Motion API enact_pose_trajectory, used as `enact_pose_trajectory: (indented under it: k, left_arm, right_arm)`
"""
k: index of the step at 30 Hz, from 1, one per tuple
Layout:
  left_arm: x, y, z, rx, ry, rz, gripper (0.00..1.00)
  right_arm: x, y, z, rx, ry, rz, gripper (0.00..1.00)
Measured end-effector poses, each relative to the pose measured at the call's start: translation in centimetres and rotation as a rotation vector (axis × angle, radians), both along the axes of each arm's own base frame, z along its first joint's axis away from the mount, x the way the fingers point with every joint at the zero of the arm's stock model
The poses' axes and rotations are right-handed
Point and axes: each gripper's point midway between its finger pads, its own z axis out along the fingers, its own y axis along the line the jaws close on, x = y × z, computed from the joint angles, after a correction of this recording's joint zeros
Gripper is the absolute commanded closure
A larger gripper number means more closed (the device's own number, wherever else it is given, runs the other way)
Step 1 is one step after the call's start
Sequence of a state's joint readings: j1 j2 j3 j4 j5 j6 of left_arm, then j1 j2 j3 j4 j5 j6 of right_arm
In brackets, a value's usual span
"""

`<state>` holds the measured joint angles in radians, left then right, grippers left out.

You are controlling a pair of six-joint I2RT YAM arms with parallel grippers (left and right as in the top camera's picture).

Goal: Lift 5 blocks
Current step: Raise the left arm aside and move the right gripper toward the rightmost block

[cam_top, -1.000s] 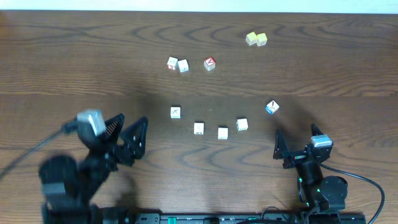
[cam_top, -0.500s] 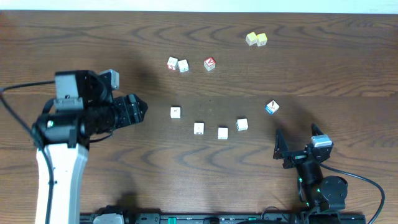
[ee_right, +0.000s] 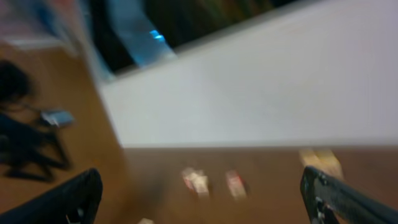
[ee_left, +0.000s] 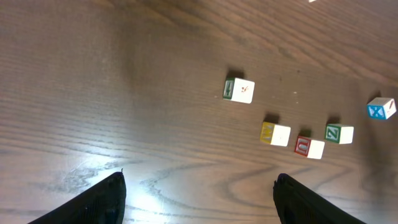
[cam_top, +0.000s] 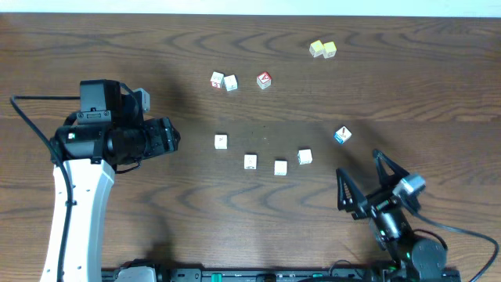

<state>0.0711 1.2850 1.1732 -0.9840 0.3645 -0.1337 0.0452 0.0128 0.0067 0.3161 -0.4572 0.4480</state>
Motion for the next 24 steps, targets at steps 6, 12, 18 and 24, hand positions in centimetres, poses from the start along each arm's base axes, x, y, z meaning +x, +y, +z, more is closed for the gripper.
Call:
enact_pose_trajectory:
  k: [6,12,18,24]
  left_arm:
    - [0.0,0.1,0.0,0.005,0.0,0.002,0.23]
    - [0.0,0.1,0.0,0.006,0.0,0.002,0.24]
    - [0.1,0.1,0.1,0.008,-0.003,0.003,0.23]
    - [0.1,0.1,0.1,0.009,-0.003,0.003,0.23]
  right_arm:
    - [-1.8,0.4,5.1,0.014,-0.086,0.039,0.01]
    - [-0.6,-1.0,5.7,-0.139,0.315,-0.066,0.01]
    - [2.3,-2.6,3.2,-0.301,0.799,-0.115,0.01]
    - [7.3,-2.2,-0.3,-0.36,1.067,-0.036,0.01]
